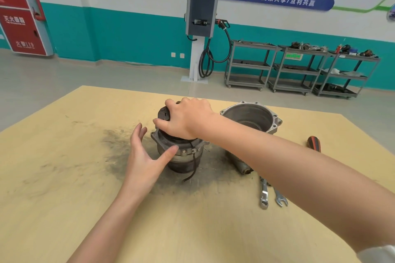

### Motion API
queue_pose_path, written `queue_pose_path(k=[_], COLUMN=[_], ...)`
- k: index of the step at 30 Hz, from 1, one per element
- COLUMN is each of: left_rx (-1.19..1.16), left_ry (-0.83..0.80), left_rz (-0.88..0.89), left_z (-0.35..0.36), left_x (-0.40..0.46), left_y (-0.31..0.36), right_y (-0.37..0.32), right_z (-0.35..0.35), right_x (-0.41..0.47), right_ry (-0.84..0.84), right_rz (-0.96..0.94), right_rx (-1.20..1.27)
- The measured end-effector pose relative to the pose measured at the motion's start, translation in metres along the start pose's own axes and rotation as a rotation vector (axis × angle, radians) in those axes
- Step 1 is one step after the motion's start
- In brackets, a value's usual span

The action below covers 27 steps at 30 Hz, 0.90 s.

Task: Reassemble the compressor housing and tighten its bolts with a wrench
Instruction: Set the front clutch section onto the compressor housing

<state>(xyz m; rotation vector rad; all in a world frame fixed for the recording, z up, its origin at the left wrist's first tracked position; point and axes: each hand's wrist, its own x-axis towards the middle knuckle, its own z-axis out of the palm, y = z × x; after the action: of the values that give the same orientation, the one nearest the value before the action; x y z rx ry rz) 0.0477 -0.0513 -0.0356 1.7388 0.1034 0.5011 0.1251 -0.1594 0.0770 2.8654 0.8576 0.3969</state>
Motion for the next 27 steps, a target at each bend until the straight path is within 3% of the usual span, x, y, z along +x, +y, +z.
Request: queue_pose_path(k=[6,9,11,18,22,27], left_rx=[-0.006,-0.006,-0.013,0.005,0.031,0.024], left_ry=[-0.006,-0.023,-0.027,-0.095,-0.149,-0.156], left_rz=[-0.013,-0.007,-0.006,-0.016,-0.027,-0.037], left_z=[-0.002,-0.001,0.0,-0.002,-0.002,-0.001], left_x=[-0.001,0.0,0.0,0.0,-0.002,-0.001], left_y=[0.002,0.002,0.001,0.0,-0.001,-0.003], right_y=[-0.008,0.01,0.025,0.033,0.032,0.033], right_z=[-0.005,-0.018,-0.026,-0.04,-0.039,-0.039], right_x=[-0.005,-0.003,0.0,0.02,0.03,0.035], right_ry=[-0.111,-0.387,-0.473,-0.565,-0.636,-0.597], right_rz=[0.161,0.051,-0.063,-0.326,-0.376,-0.444], right_rx=[0.041,0.17,0.216,0.125,0.024,-0.037])
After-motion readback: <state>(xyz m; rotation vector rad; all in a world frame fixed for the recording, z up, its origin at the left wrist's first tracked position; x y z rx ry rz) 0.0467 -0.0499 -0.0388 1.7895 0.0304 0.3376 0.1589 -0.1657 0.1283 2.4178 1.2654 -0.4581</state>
